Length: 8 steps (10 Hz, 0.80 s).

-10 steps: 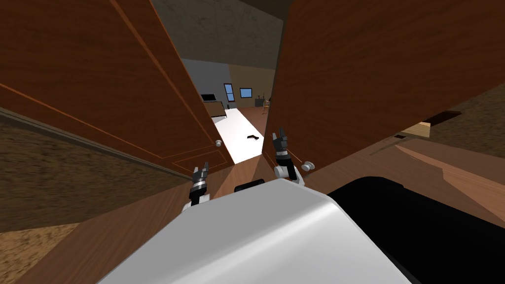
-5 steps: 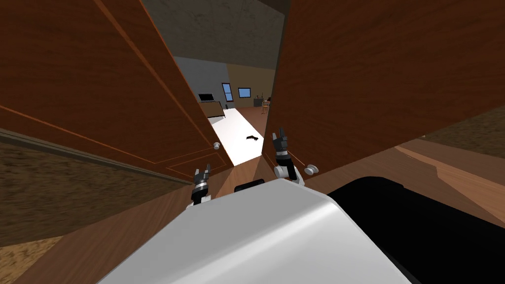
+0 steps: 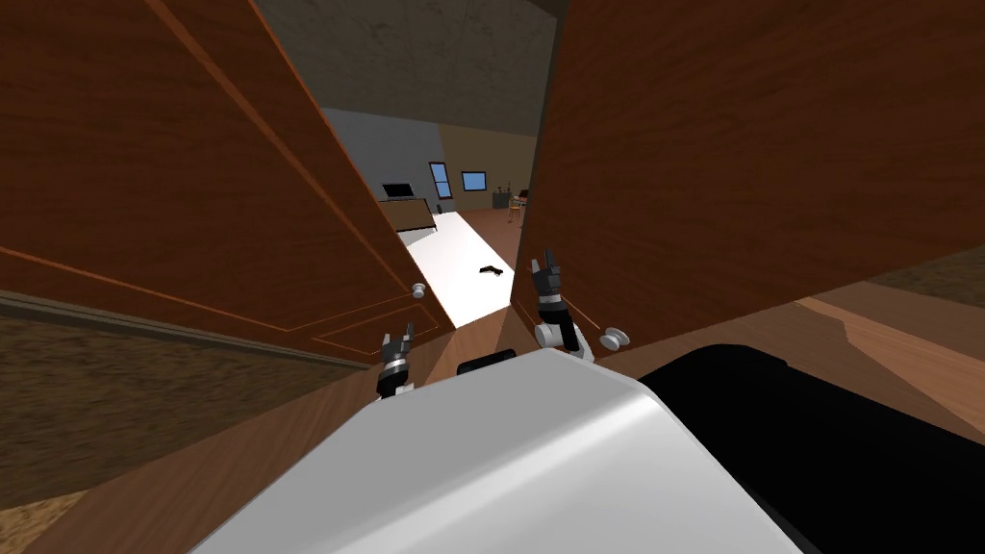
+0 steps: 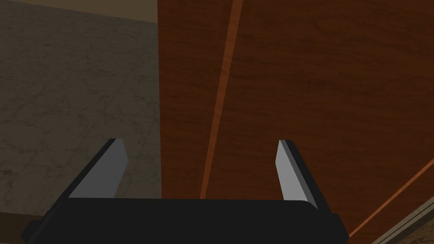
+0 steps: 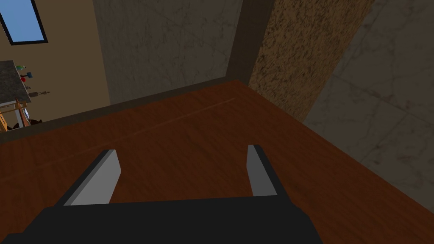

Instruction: Pull the door open

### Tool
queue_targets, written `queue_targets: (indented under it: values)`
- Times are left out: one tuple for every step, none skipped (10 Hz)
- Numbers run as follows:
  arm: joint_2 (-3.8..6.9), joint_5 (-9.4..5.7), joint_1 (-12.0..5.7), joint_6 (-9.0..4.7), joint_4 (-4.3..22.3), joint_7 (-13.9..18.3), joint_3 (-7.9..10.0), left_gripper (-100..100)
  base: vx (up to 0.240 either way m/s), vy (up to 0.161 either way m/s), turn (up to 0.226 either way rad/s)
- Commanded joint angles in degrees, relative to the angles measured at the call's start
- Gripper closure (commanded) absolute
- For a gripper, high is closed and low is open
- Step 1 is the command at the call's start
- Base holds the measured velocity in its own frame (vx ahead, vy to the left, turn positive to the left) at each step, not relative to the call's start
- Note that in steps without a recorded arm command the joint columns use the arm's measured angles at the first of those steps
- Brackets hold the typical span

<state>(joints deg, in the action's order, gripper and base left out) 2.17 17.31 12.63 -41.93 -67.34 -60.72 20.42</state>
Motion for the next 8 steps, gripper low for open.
queue_targets:
  values:
    - [-0.5, 0.44, -0.26, -0.27, 1.22, -1.75, 0.44, -100, 0.1, 0.001, -0.029]
    - [-0.7, 0.67, -0.5, -0.53, 2.16, -2.72, 0.76, -100, 0.099, 0.015, -0.027]
    - [-0.91, 0.9, -0.74, -0.79, 3.1, -3.69, 1.08, -100, 0.097, 0.021, -0.035]
    - [-1.11, 1.08, -0.94, -0.99, 3.85, -4.47, 1.33, -100, 0.099, 0.012, -0.04]
    - [-1.51, 1.45, -1.32, -1.4, 5.35, -6.02, 1.83, -100, 0.122, 0.013, -0.04]
    - [-1.71, 1.63, -1.51, -1.6, 6.09, -6.79, 2.09, -100, 0.136, 0.009, -0.043]
    - [-2.08, 1.94, -1.84, -1.95, 7.36, -8.1, 2.52, -100, 0.144, 0.006, -0.04]
    - [-2.25, 2.07, -1.97, -2.09, 7.89, -8.64, 2.69, -100, 0.119, 0.009, -0.022]
